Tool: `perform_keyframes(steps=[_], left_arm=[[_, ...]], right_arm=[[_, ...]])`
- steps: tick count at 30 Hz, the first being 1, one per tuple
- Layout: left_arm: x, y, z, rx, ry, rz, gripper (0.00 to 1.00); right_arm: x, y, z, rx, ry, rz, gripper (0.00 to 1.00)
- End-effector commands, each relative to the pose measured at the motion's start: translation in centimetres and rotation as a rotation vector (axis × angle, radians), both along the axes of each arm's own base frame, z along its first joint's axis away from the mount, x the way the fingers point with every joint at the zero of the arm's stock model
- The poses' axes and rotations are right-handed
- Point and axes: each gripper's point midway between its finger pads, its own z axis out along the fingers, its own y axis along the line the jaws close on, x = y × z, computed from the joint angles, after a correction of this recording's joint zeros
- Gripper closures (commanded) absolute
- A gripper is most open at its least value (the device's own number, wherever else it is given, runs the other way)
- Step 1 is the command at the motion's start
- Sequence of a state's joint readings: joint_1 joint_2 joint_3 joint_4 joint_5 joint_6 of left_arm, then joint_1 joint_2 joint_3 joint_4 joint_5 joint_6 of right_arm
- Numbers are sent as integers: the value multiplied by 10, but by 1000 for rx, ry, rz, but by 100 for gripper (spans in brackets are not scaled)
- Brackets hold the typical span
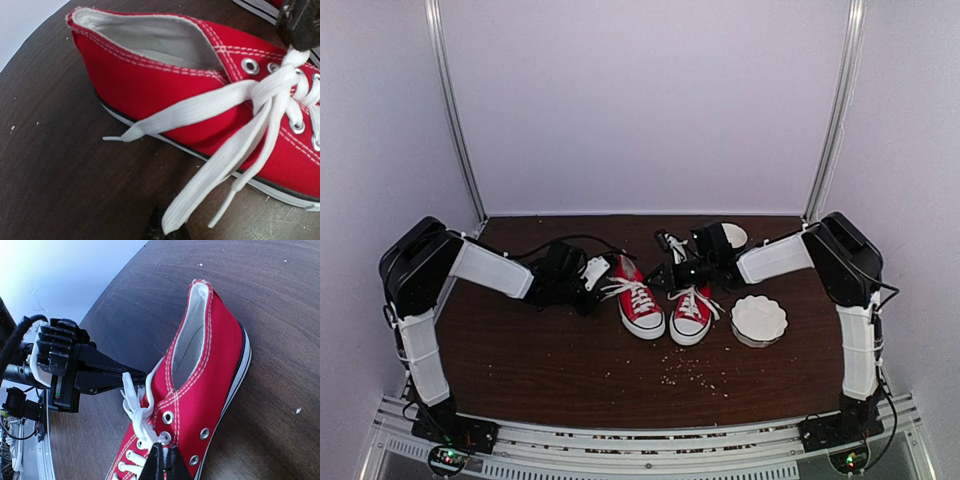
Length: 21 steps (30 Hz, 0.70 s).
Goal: Tie the shoes
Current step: Pull the loops with the shoelace from the shoe.
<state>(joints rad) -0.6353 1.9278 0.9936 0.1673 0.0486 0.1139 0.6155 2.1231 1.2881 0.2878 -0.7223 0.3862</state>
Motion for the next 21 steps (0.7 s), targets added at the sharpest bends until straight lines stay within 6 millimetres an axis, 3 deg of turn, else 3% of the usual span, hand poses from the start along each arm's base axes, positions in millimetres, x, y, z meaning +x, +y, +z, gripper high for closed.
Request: perform_keyframes(steps=[1,21], left_arm=[[12,5,3,-18,-2,46,100],[-1,23,-8,58,55,71,100]], right_arm=[[-3,-9,1,-28,-24,-9,100],[-5,-33,-17,-65,32,-95,100]])
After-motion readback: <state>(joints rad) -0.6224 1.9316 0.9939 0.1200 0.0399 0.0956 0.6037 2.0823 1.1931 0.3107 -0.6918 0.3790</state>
